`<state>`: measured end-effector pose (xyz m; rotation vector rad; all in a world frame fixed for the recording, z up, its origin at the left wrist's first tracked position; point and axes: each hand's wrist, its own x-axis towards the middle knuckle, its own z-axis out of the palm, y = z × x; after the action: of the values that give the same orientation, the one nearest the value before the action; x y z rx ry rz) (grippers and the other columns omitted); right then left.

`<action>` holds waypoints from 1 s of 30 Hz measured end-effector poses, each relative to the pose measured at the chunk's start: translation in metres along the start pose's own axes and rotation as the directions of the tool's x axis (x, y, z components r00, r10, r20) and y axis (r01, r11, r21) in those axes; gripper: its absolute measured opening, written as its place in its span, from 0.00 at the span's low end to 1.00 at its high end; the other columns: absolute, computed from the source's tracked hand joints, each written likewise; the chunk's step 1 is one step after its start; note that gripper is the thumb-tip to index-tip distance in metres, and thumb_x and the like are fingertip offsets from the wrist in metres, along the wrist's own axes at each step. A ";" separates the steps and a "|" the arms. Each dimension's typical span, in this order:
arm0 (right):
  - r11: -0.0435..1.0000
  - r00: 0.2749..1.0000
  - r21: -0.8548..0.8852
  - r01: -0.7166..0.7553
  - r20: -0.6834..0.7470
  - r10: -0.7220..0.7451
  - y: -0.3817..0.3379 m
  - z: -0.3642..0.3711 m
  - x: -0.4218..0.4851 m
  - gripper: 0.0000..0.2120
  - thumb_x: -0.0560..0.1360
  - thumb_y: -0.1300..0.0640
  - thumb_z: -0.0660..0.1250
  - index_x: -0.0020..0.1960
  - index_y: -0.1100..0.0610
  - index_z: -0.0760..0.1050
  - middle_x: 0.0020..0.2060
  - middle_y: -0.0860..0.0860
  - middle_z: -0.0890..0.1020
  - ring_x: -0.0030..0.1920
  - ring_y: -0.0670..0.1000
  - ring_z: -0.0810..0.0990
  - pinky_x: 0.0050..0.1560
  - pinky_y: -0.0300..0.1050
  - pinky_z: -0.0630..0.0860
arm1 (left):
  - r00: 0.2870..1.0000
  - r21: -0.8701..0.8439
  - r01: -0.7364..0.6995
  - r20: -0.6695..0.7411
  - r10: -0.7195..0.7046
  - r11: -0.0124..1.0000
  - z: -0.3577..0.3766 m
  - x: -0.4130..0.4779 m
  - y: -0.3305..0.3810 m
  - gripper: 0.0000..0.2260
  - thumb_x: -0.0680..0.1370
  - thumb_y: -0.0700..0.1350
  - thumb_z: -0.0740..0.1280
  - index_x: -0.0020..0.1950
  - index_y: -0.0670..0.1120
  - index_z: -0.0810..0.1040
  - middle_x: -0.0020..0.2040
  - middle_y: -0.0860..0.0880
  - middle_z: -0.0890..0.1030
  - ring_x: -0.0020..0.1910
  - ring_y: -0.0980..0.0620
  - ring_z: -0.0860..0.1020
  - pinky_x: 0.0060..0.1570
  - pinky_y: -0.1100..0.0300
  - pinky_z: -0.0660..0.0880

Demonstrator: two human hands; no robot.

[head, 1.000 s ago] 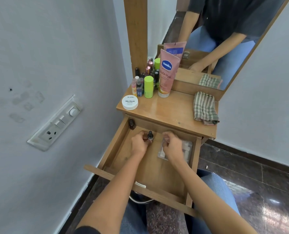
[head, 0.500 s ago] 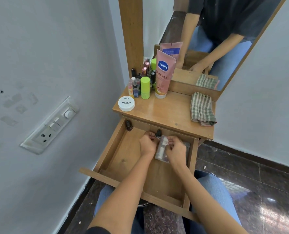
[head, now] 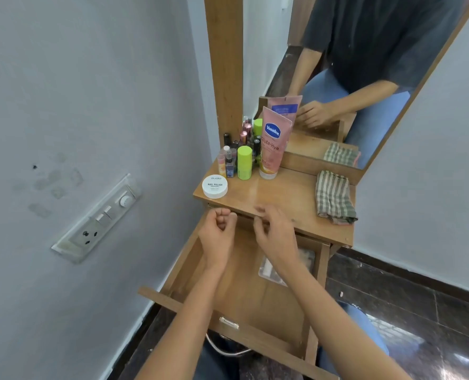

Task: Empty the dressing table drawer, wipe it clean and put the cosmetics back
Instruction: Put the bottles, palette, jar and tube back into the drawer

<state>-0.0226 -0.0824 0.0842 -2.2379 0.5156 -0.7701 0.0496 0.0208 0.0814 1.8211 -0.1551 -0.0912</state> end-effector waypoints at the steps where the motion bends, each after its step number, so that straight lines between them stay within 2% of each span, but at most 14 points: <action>1: 1.000 1.000 -0.006 0.030 -0.003 -0.030 -0.007 0.002 0.016 0.10 0.75 0.63 0.63 0.56 0.57 0.75 0.48 0.50 0.79 0.43 0.48 0.78 0.44 0.44 0.77 | 1.000 -0.014 -0.017 -0.020 0.017 1.000 -0.003 0.010 0.008 0.03 0.74 0.44 0.69 0.47 0.47 0.78 0.38 0.51 0.80 0.38 0.55 0.78 0.42 0.65 0.76; 2: 0.998 0.998 -0.019 0.061 -0.006 -0.061 -0.014 0.004 0.031 0.11 0.74 0.64 0.63 0.56 0.57 0.75 0.48 0.51 0.79 0.42 0.48 0.77 0.43 0.45 0.76 | 0.999 -0.017 -0.034 -0.040 0.033 0.999 -0.005 0.021 0.016 0.03 0.74 0.43 0.69 0.47 0.47 0.78 0.37 0.53 0.80 0.37 0.57 0.77 0.42 0.62 0.76; 4: 0.989 0.992 -0.070 0.127 0.003 -0.127 -0.027 0.006 0.061 0.13 0.73 0.65 0.63 0.57 0.57 0.75 0.49 0.52 0.79 0.43 0.48 0.75 0.44 0.46 0.76 | 0.994 0.003 -0.094 -0.064 0.094 0.996 -0.009 0.043 0.032 0.05 0.74 0.42 0.68 0.50 0.47 0.77 0.39 0.56 0.78 0.38 0.60 0.77 0.44 0.63 0.75; 8: 0.952 0.978 -0.223 0.209 0.064 -0.200 -0.047 0.009 0.111 0.15 0.74 0.66 0.63 0.60 0.59 0.75 0.54 0.54 0.79 0.55 0.53 0.74 0.51 0.46 0.75 | 0.977 0.099 -0.215 0.009 0.215 0.972 -0.007 0.086 0.048 0.12 0.75 0.44 0.69 0.56 0.44 0.75 0.49 0.52 0.78 0.48 0.54 0.76 0.48 0.62 0.73; 10: 0.935 0.978 -0.287 0.208 0.091 -0.189 -0.052 0.012 0.129 0.14 0.75 0.66 0.62 0.60 0.58 0.75 0.55 0.53 0.78 0.56 0.53 0.72 0.51 0.47 0.75 | 0.974 0.185 -0.227 0.044 0.223 0.956 -0.003 0.103 0.049 0.13 0.75 0.47 0.69 0.57 0.43 0.74 0.51 0.50 0.79 0.51 0.52 0.76 0.48 0.60 0.72; 13: 0.895 0.969 -0.378 0.236 0.163 -0.187 -0.053 0.019 0.149 0.14 0.76 0.66 0.61 0.61 0.58 0.74 0.56 0.54 0.78 0.57 0.54 0.70 0.52 0.48 0.75 | 0.978 0.278 -0.203 0.097 0.183 0.939 0.005 0.117 0.052 0.12 0.75 0.49 0.68 0.55 0.45 0.73 0.53 0.47 0.79 0.51 0.47 0.78 0.48 0.53 0.76; 17: 0.808 0.939 -0.486 0.333 0.248 -0.238 -0.053 0.023 0.165 0.14 0.75 0.65 0.63 0.60 0.59 0.74 0.54 0.55 0.79 0.56 0.56 0.69 0.56 0.48 0.70 | 0.980 0.359 -0.190 0.121 0.156 0.914 0.014 0.125 0.053 0.13 0.73 0.47 0.70 0.55 0.46 0.72 0.52 0.47 0.80 0.50 0.46 0.78 0.42 0.57 0.73; 21: 0.740 0.928 -0.574 0.350 0.320 -0.191 -0.053 0.028 0.178 0.12 0.73 0.63 0.65 0.56 0.58 0.75 0.52 0.55 0.80 0.56 0.57 0.69 0.57 0.49 0.70 | 0.977 0.392 -0.213 0.112 0.183 0.895 0.020 0.132 0.051 0.13 0.73 0.46 0.71 0.52 0.45 0.71 0.47 0.46 0.81 0.46 0.45 0.79 0.37 0.57 0.72; 24: 0.690 0.917 -0.626 0.363 0.369 -0.148 -0.057 0.031 0.184 0.08 0.74 0.61 0.64 0.53 0.58 0.75 0.49 0.55 0.81 0.58 0.58 0.70 0.62 0.50 0.69 | 0.979 0.365 -0.203 0.103 0.177 0.909 0.022 0.134 0.050 0.13 0.73 0.47 0.72 0.51 0.45 0.71 0.46 0.45 0.82 0.45 0.46 0.80 0.40 0.53 0.77; 30: 0.657 0.917 -0.667 0.350 0.387 -0.095 -0.058 0.035 0.188 0.11 0.76 0.62 0.63 0.57 0.60 0.74 0.54 0.57 0.79 0.63 0.60 0.67 0.63 0.51 0.69 | 0.977 0.367 -0.212 0.090 0.193 0.906 0.023 0.135 0.045 0.10 0.75 0.41 0.70 0.52 0.42 0.72 0.46 0.44 0.81 0.44 0.45 0.80 0.42 0.54 0.77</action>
<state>0.1481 -0.1300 0.1770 -3.1617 0.4224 -0.2951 0.1773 -0.0333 0.1214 2.1739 -0.4227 0.0425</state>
